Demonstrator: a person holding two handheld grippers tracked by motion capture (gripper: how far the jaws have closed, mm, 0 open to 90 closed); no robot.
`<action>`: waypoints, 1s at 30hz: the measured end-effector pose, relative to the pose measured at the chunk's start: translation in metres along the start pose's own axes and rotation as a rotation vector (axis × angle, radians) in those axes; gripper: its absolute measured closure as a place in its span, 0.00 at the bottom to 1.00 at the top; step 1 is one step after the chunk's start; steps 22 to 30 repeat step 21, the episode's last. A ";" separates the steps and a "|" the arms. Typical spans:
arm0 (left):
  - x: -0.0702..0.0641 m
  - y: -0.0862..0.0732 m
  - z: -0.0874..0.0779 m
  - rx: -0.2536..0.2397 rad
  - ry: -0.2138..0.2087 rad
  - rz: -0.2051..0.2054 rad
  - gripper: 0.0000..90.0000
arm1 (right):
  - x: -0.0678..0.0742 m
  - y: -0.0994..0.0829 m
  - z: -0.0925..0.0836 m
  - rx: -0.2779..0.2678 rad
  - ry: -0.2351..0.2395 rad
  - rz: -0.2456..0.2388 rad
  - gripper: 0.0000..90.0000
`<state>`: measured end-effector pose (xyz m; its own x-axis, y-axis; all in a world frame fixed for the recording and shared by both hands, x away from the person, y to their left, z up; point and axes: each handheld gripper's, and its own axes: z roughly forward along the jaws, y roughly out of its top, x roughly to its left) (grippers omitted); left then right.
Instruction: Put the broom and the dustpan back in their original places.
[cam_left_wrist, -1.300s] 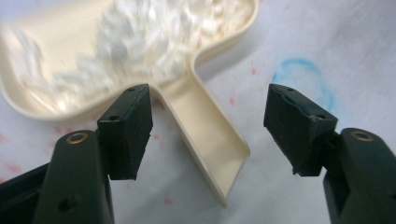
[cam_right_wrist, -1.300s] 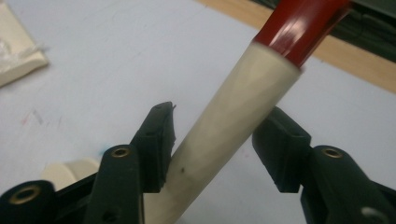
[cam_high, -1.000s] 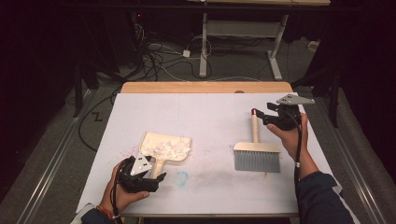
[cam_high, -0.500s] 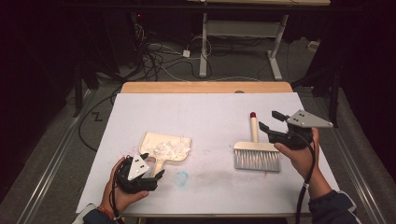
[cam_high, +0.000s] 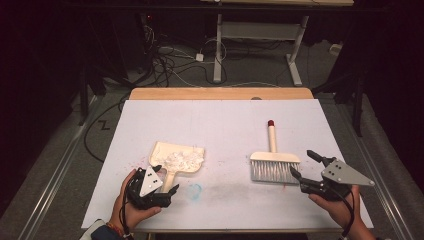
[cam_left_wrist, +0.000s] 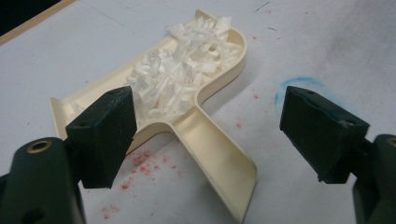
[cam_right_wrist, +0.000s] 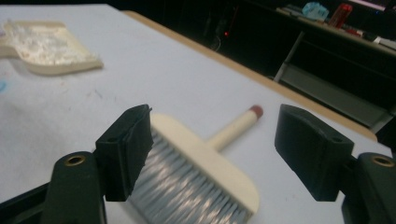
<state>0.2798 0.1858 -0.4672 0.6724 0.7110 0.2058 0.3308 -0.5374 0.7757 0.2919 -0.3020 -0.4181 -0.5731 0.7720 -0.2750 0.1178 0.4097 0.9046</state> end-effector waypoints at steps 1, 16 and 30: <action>0.000 0.000 0.000 0.002 0.002 0.001 0.20 | 0.002 -0.003 -0.001 0.013 0.002 -0.003 0.31; 0.004 0.001 0.000 -0.008 0.022 0.007 0.20 | 0.006 -0.007 -0.003 0.027 -0.030 -0.032 0.29; 0.006 0.001 0.001 -0.008 0.017 -0.012 0.20 | 0.000 -0.013 -0.010 0.037 -0.042 -0.021 0.29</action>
